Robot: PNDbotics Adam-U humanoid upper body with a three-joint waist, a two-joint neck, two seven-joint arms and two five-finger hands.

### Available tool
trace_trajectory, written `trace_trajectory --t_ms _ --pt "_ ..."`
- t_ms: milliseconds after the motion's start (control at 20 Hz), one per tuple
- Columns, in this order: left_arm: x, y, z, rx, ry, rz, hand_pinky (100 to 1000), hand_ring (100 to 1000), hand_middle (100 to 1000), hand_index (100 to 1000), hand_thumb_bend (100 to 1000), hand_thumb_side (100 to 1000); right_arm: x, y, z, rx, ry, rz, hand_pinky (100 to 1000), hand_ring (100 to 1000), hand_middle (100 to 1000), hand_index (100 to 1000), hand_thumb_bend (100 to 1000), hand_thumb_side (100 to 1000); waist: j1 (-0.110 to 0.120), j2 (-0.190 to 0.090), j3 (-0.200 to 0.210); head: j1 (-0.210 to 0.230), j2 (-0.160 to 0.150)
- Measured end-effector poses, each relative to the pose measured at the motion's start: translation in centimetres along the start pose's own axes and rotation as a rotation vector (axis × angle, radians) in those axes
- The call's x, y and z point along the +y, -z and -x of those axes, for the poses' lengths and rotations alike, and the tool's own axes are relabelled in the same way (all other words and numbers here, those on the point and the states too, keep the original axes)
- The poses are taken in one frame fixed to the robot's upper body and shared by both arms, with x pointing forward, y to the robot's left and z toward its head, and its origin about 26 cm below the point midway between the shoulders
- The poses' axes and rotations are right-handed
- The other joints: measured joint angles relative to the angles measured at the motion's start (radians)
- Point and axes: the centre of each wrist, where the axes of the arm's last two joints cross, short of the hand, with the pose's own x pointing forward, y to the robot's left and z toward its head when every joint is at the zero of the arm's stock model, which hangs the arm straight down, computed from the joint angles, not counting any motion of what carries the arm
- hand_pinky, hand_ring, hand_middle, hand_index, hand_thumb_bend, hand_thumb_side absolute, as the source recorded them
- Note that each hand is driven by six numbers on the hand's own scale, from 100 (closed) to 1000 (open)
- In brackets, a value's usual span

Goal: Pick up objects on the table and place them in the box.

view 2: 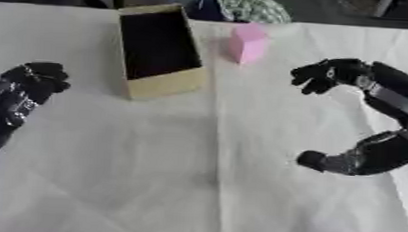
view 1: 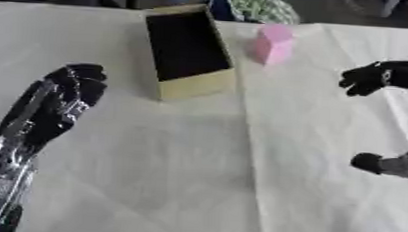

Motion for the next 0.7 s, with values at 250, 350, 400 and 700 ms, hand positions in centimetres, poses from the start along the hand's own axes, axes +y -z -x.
trace_trajectory --t_ms 250,350,400,700 --pt "-0.2 0.5 -0.6 -0.025 0.002 0.028 815 723 682 793 591 669 -1.9 -0.8 0.5 0.021 -0.049 0.009 754 772 798 920 451 355 -0.013 0.004 0.031 -0.026 0.0" --pt "-0.3 0.8 -0.8 -0.036 0.002 0.038 815 723 682 793 577 667 -2.5 -1.0 1.1 0.039 -0.059 0.018 757 774 798 919 568 368 -0.017 0.005 0.043 -0.038 0.0" --pt "-0.4 0.9 -0.9 -0.043 0.001 0.045 815 723 682 793 577 667 -2.9 -1.1 1.5 0.052 -0.063 0.024 758 775 799 918 570 368 -0.019 0.005 0.05 -0.045 0.0" --pt "-0.9 1.7 -1.7 -0.08 -0.005 0.097 815 723 683 793 577 665 -4.9 -1.6 4.3 0.142 -0.083 0.052 764 778 791 904 580 347 -0.026 0.01 0.089 -0.09 0.0"
